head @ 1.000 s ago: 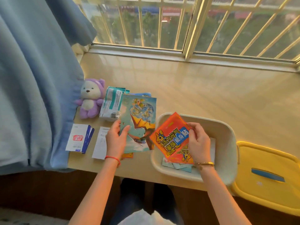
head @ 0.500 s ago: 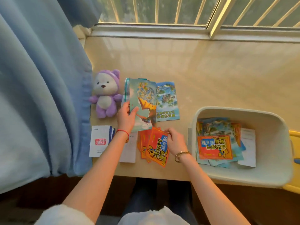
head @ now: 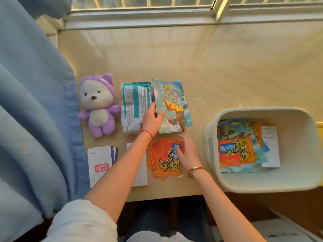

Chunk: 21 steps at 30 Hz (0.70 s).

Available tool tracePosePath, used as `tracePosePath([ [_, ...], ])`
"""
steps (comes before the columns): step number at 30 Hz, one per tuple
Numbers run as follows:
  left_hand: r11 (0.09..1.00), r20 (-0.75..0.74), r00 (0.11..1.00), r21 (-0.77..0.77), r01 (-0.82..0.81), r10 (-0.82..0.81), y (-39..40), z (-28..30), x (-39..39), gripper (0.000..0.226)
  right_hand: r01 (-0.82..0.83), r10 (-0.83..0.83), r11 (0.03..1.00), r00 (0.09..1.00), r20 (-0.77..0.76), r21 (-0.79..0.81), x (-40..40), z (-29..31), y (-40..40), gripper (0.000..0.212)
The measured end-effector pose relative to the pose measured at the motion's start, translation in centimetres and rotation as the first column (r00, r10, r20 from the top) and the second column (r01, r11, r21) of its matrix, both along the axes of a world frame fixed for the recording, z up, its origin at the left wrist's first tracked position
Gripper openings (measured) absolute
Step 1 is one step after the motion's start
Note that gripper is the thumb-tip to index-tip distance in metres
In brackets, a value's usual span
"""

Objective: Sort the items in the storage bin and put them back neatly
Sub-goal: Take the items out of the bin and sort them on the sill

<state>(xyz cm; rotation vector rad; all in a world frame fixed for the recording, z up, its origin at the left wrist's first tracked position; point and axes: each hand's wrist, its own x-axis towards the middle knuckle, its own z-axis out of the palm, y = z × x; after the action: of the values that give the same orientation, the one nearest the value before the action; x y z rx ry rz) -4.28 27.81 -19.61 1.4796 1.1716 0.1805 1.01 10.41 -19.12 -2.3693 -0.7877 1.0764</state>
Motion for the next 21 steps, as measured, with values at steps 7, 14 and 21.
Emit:
tracePosePath([
  [7, 0.979, -0.08, 0.994, 0.187, 0.086, -0.072, -0.6, 2.1, -1.1, 0.06, -0.024, 0.001, 0.987, 0.99, 0.143, 0.157, -0.1, 3.2, -0.3, 0.045],
  [14, 0.871, -0.148, 0.983, 0.463, 0.164, -0.107, -1.4, 6.8, -4.4, 0.039, -0.089, -0.01, 0.932, 0.963, 0.271, 0.351, 1.3, 8.5, -1.6, 0.044],
  [21, 0.808, -0.157, 0.977, 0.551, 0.211, -0.148, -5.4, 11.3, -4.9, 0.032, -0.067, -0.082, 0.912, 0.937, 0.341, 0.404, 5.5, 11.4, -6.4, 0.042],
])
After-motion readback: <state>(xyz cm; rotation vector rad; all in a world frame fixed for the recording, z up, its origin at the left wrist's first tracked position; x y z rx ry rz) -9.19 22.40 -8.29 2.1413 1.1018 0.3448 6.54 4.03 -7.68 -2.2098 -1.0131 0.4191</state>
